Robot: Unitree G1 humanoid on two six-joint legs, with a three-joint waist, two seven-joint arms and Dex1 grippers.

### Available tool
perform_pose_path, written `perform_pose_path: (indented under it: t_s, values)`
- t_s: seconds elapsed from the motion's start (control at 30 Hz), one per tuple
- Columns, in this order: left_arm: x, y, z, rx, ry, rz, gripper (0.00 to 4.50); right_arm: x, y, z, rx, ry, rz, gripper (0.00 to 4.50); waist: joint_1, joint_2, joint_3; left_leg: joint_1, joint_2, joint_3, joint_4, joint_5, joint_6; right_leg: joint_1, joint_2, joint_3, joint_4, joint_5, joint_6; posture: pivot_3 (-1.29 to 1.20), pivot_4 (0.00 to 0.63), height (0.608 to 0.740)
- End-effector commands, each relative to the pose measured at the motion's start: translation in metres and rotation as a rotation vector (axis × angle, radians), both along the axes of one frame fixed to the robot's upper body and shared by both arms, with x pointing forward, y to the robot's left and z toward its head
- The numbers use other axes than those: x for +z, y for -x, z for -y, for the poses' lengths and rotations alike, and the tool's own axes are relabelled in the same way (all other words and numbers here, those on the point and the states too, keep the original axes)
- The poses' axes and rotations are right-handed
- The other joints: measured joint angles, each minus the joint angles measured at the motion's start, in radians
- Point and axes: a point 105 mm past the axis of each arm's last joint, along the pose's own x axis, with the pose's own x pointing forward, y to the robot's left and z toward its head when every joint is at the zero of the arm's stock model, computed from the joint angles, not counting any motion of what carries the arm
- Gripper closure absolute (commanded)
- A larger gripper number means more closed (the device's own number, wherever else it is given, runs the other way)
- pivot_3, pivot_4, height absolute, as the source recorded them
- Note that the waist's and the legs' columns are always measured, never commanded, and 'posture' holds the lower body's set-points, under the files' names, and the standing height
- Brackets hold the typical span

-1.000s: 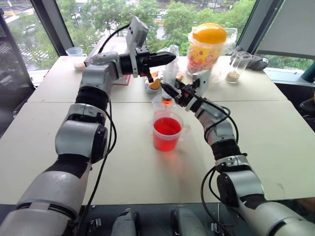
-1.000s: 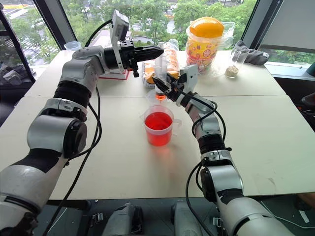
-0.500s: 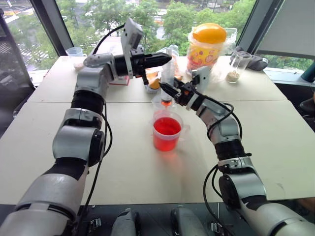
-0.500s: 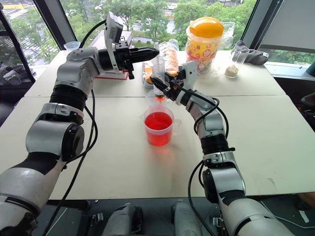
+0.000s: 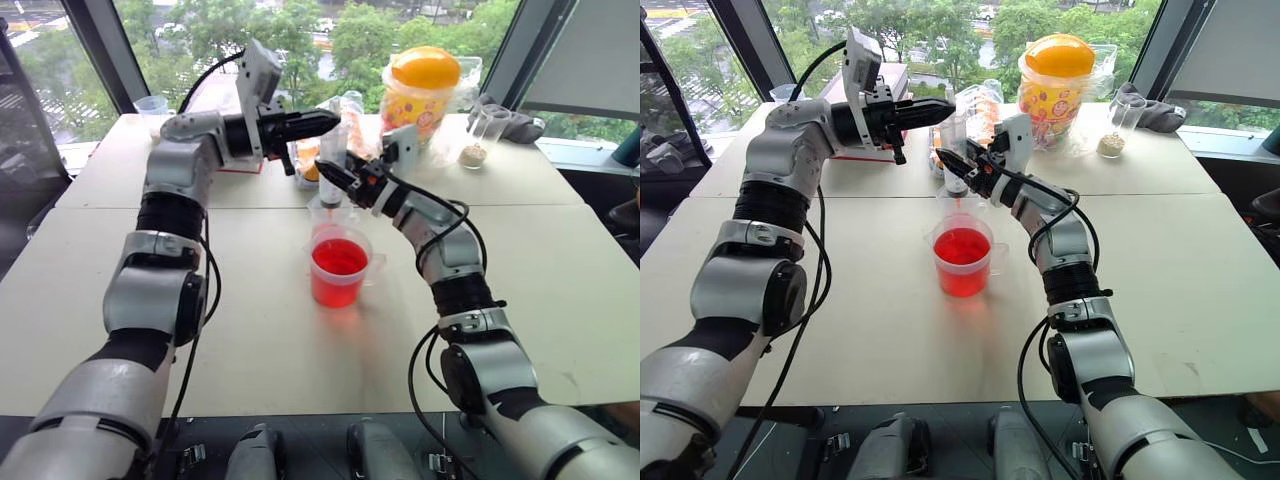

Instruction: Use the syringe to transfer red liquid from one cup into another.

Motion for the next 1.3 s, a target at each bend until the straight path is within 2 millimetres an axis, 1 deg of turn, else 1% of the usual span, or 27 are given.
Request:
perform_pose_path:
  t_s: [0.03, 0.13, 0.23, 0.3, 0.37, 0.4, 0.47, 0.5, 0.63, 0.73, 0.8, 0.87, 0.93, 1.0, 1.03, 1.1, 1.13, 1.2, 1.27, 1.3]
  values:
    - [-0.028, -0.001, 0.005, -0.019, -0.066, -0.089, 4.48, 0.068, 0.011, 0.004, 0.000, -0.099, 0.206, 3.10, 0.000, 0.000, 0.000, 0.000, 0.000, 0.000, 0.000, 0.000, 0.000, 0.000, 0.000, 0.000, 0.000, 0.000, 0.000, 0.00, 0.150, 0.740]
    - [-0.015, -0.002, 0.001, 0.000, -0.028, -0.072, 4.48, 0.057, 0.010, 0.001, 0.006, -0.081, 0.183, 3.10, 0.000, 0.000, 0.000, 0.000, 0.000, 0.000, 0.000, 0.000, 0.000, 0.000, 0.000, 0.000, 0.000, 0.000, 0.000, 0.00, 0.150, 0.740]
    - [-0.002, -0.001, -0.005, 0.008, 0.005, -0.061, 3.60, 0.042, 0.009, -0.001, 0.009, -0.062, 0.151, 3.10, 0.000, 0.000, 0.000, 0.000, 0.000, 0.000, 0.000, 0.000, 0.000, 0.000, 0.000, 0.000, 0.000, 0.000, 0.000, 0.00, 0.150, 0.740]
    - [0.002, 0.000, -0.008, 0.010, 0.002, -0.050, 2.63, 0.034, 0.008, -0.002, 0.011, -0.053, 0.132, 3.10, -0.001, 0.000, 0.000, 0.000, 0.000, 0.000, 0.000, 0.000, 0.000, 0.000, 0.000, 0.000, 0.000, 0.000, 0.000, 0.00, 0.150, 0.740]
    - [0.005, 0.001, -0.012, 0.016, -0.004, -0.035, 1.55, 0.027, 0.008, -0.003, 0.012, -0.045, 0.115, 3.10, -0.002, 0.000, 0.000, 0.000, 0.000, 0.000, 0.000, 0.000, 0.000, 0.000, 0.000, 0.000, 0.000, 0.000, 0.000, 0.00, 0.150, 0.740]
    - [0.006, 0.002, -0.016, 0.023, -0.009, -0.024, 1.14, 0.023, 0.008, -0.003, 0.011, -0.042, 0.106, 3.10, -0.001, 0.000, 0.000, 0.000, 0.000, 0.000, 0.000, 0.000, 0.000, 0.000, 0.000, 0.000, 0.000, 0.000, 0.000, 0.00, 0.150, 0.740]
    - [0.008, 0.004, -0.025, 0.037, -0.017, -0.005, 0.16, 0.017, 0.007, -0.002, 0.008, -0.033, 0.092, 3.10, -0.002, 0.000, 0.000, 0.000, 0.000, 0.000, 0.000, 0.000, 0.000, 0.000, 0.000, 0.000, 0.000, 0.000, 0.000, 0.00, 0.150, 0.740]
    - [0.009, 0.004, -0.029, 0.046, -0.021, 0.002, 0.06, 0.015, 0.007, -0.001, 0.006, -0.029, 0.088, 3.10, -0.002, 0.000, 0.000, 0.000, 0.000, 0.000, 0.000, 0.000, 0.000, 0.000, 0.000, 0.000, 0.000, 0.000, 0.000, 0.00, 0.150, 0.740]
    - [0.013, 0.007, -0.052, 0.099, -0.020, 0.013, 0.06, 0.011, 0.006, 0.001, -0.004, -0.022, 0.078, 3.10, -0.001, 0.000, 0.000, 0.000, 0.000, 0.000, 0.000, 0.000, 0.000, 0.000, 0.000, 0.000, 0.000, 0.000, 0.000, 0.00, 0.150, 0.740]
    - [0.007, 0.010, -0.066, 0.126, -0.044, 0.006, 0.06, 0.013, 0.005, 0.004, -0.013, -0.023, 0.079, 3.10, -0.001, 0.000, 0.000, 0.000, 0.000, 0.000, 0.000, 0.000, 0.000, 0.000, 0.000, 0.000, 0.000, 0.000, 0.000, 0.00, 0.150, 0.740]
    - [0.003, 0.013, -0.072, 0.139, -0.047, -0.004, 0.06, 0.018, 0.005, 0.009, -0.028, -0.037, 0.069, 3.10, -0.001, 0.000, 0.000, 0.000, 0.000, 0.000, 0.000, 0.000, 0.000, 0.000, 0.000, 0.000, 0.000, 0.000, 0.000, 0.00, 0.150, 0.740]
    - [-0.004, 0.016, -0.074, 0.141, -0.048, -0.019, 0.06, 0.036, 0.002, 0.018, -0.069, -0.090, 0.050, 3.10, 0.001, 0.000, 0.000, 0.000, 0.000, 0.000, 0.000, 0.000, 0.000, 0.000, 0.000, 0.000, 0.000, 0.000, 0.000, 0.00, 0.150, 0.740]
    - [-0.013, 0.018, -0.072, 0.136, -0.049, -0.037, 0.06, 0.063, -0.001, 0.031, -0.125, -0.164, 0.021, 3.10, 0.002, 0.000, 0.000, 0.000, 0.000, 0.000, 0.000, 0.000, 0.000, 0.000, -0.001, 0.000, 0.001, 0.000, 0.000, 0.00, 0.150, 0.740]
    - [-0.022, 0.021, -0.068, 0.127, -0.052, -0.051, 0.06, 0.092, 0.000, 0.046, -0.166, -0.220, -0.016, 3.10, 0.003, 0.001, 0.000, 0.000, 0.000, 0.000, 0.001, 0.000, 0.000, 0.000, -0.001, 0.000, 0.001, 0.000, 0.000, 0.00, 0.150, 0.740]
    - [-0.024, 0.022, -0.067, 0.125, -0.053, -0.054, 0.06, 0.099, 0.002, 0.050, -0.177, -0.228, -0.030, 3.10, 0.004, 0.001, 0.000, 0.000, 0.000, 0.000, 0.001, 0.000, 0.000, 0.000, -0.002, 0.000, 0.001, 0.000, 0.000, 0.00, 0.150, 0.740]
    - [-0.036, 0.028, -0.060, 0.099, -0.066, -0.074, 0.06, 0.110, 0.000, 0.073, -0.293, -0.149, -0.120, 3.10, 0.004, 0.001, 0.000, 0.000, 0.000, 0.000, 0.000, 0.000, 0.000, -0.001, -0.001, 0.000, 0.001, 0.000, 0.000, 0.00, 0.150, 0.740]
    - [-0.041, 0.031, -0.057, 0.081, -0.069, -0.083, 0.06, 0.111, 0.003, 0.084, -0.318, -0.097, -0.165, 3.10, 0.005, 0.001, 0.000, 0.000, 0.000, 0.000, -0.001, 0.000, 0.000, -0.001, -0.002, 0.000, 0.000, 0.000, 0.000, 0.00, 0.150, 0.740]
    - [-0.047, 0.037, -0.053, 0.055, -0.064, -0.104, 0.06, 0.100, 0.010, 0.103, -0.373, 0.022, -0.290, 3.10, 0.010, 0.001, 0.000, 0.000, 0.000, 0.000, -0.001, 0.000, 0.000, -0.001, -0.002, 0.000, -0.001, 0.000, -0.001, 0.00, 0.150, 0.740]
    - [-0.050, 0.040, -0.051, 0.044, -0.058, -0.114, 0.06, 0.075, 0.015, 0.123, -0.456, 0.175, -0.417, 3.10, 0.010, 0.000, 0.000, -0.001, 0.000, 0.000, -0.002, 0.000, 0.000, -0.001, -0.002, 0.000, -0.002, 0.000, -0.001, 0.00, 0.150, 0.740]
    - [-0.051, 0.041, -0.051, 0.041, -0.057, -0.117, 0.06, 0.064, 0.018, 0.131, -0.486, 0.234, -0.460, 3.10, 0.009, 0.000, 0.000, -0.001, 0.000, 0.001, -0.002, 0.000, 0.000, -0.001, -0.002, 0.000, -0.002, -0.002, -0.003, 0.00, 0.150, 0.740]
